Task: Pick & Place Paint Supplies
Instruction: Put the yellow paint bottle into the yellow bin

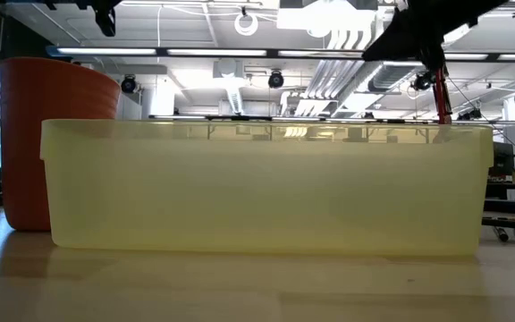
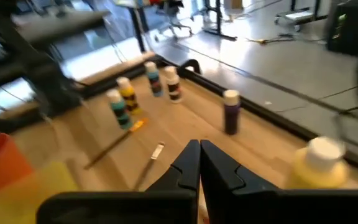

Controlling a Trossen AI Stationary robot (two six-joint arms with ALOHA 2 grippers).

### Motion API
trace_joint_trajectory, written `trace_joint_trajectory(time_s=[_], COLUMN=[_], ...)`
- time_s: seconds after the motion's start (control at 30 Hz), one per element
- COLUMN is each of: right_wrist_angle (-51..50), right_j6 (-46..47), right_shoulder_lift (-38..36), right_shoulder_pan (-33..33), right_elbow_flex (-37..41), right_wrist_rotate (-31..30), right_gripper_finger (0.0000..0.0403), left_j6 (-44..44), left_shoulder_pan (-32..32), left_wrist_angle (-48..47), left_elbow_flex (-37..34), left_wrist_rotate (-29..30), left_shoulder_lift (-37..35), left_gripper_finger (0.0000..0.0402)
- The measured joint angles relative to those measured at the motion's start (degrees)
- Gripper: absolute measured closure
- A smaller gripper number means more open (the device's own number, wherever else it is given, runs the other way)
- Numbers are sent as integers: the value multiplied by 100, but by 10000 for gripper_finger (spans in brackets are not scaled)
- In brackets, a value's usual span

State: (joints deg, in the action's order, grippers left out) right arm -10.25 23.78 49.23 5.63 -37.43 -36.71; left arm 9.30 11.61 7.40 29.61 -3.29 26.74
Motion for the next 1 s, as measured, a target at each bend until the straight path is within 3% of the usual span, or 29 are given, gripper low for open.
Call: trace_joint_trajectory(time_s=[0.13,0.3,0.5,0.63,0.87,1.0], right_wrist_angle=[-1130,-1491,-1955,-1917,-550,-361], right_j6=[-137,112,707,725,318,346], right_shoulder_lift=[230,249,166,164,110,61], right_shoulder_pan=[-1,-16,-304,-597,-1470,-1989], right_elbow_flex=[-603,-667,-667,-510,138,230], right_wrist_rotate=[-339,-438,701,1013,2236,2202], right_gripper_finger=[401,401,401,401,401,401], left_j6=[0,0,0,-2,-2,0], left_shoulder_pan=[-1,0,0,-2,-1,-2], left_wrist_angle=[-9,-27,-117,-175,-165,-156], left_elbow_flex=[0,0,0,0,0,0], left_wrist_rotate=[-1,-2,-2,-2,-4,-4], left_shoulder_lift=[1,0,0,2,1,2], left_gripper_finger=[402,402,402,402,402,402])
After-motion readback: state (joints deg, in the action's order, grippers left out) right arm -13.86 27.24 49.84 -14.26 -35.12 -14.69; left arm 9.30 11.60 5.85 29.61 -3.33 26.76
